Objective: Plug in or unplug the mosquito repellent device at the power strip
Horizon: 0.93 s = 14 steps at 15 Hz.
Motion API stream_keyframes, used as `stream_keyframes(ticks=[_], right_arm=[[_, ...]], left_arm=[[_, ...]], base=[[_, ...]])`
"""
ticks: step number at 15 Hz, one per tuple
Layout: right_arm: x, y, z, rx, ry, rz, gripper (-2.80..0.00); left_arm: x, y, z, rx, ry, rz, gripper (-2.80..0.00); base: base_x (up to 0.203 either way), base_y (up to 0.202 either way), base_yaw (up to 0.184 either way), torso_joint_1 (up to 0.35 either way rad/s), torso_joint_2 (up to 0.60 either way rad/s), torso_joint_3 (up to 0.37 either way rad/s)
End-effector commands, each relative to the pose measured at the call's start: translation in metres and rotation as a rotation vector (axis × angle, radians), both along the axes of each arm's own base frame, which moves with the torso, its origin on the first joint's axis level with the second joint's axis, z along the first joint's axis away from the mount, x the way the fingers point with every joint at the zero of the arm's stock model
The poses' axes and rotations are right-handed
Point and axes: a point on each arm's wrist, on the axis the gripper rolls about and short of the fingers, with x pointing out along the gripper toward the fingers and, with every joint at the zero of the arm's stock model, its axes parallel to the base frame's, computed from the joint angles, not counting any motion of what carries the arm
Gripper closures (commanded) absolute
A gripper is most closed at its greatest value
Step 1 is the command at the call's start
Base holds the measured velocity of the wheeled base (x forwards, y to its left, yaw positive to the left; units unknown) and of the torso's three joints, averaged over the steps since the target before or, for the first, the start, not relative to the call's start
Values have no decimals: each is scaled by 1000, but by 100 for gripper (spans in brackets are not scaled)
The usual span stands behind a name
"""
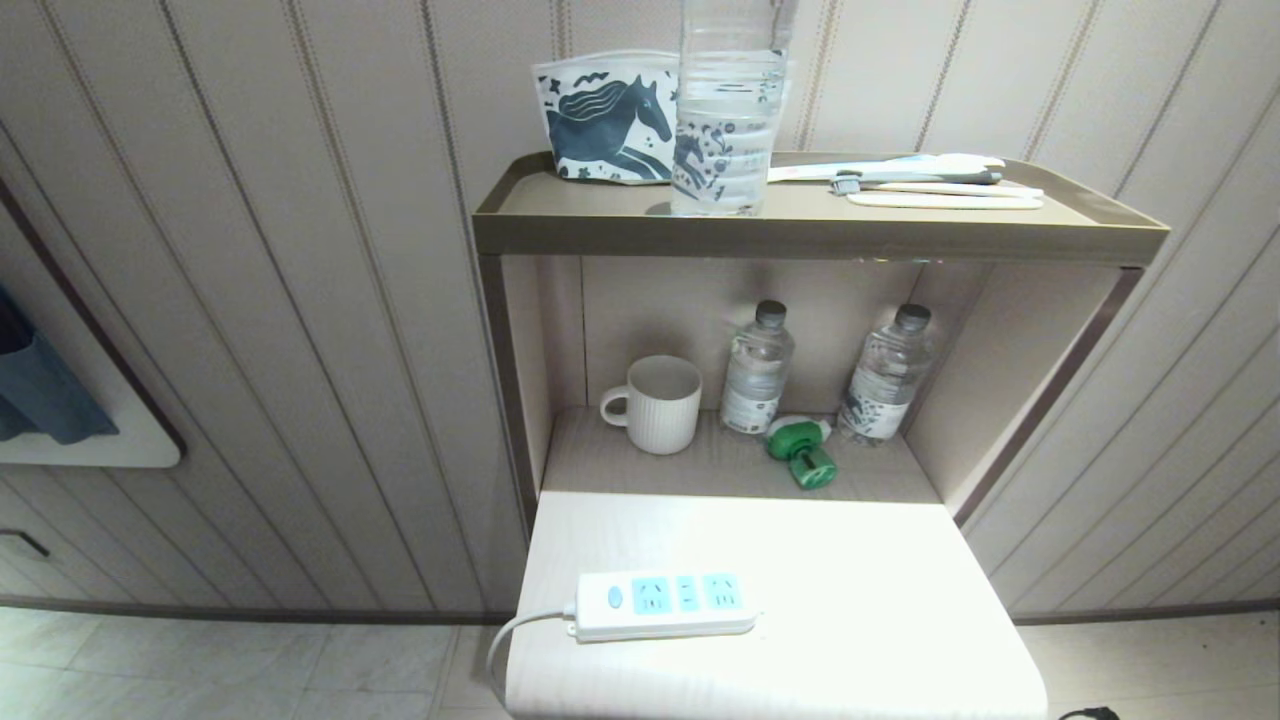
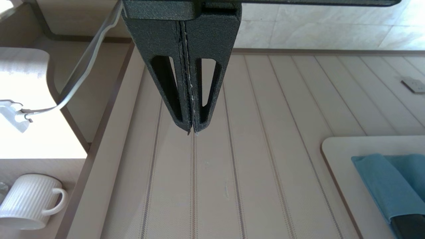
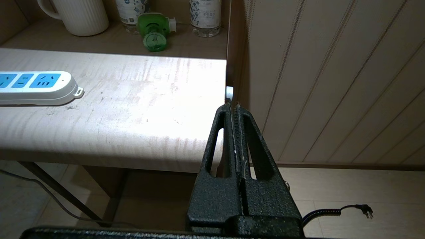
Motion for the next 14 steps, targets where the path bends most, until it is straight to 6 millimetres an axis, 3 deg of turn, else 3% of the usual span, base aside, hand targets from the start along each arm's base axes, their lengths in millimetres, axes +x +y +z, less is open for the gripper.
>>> stream_keyframes(ticks=[1,10,12,14], right_arm=[[0,0,0,0,1,0,0],[-3,0,7,-30,22,4,0],[-16,0,45,-37,8,12,0],[-34,0,105,-37,-16,34,0]], left_arm=[[0,0,0,1,-2,0,0],[0,0,0,2,-1,0,0],[0,0,0,0,-2,0,0],[0,0,0,0,-1,0,0]], base=[[0,0,0,0,0,0],[0,0,0,0,0,0],[0,0,0,0,0,0],[0,0,0,0,0,0]])
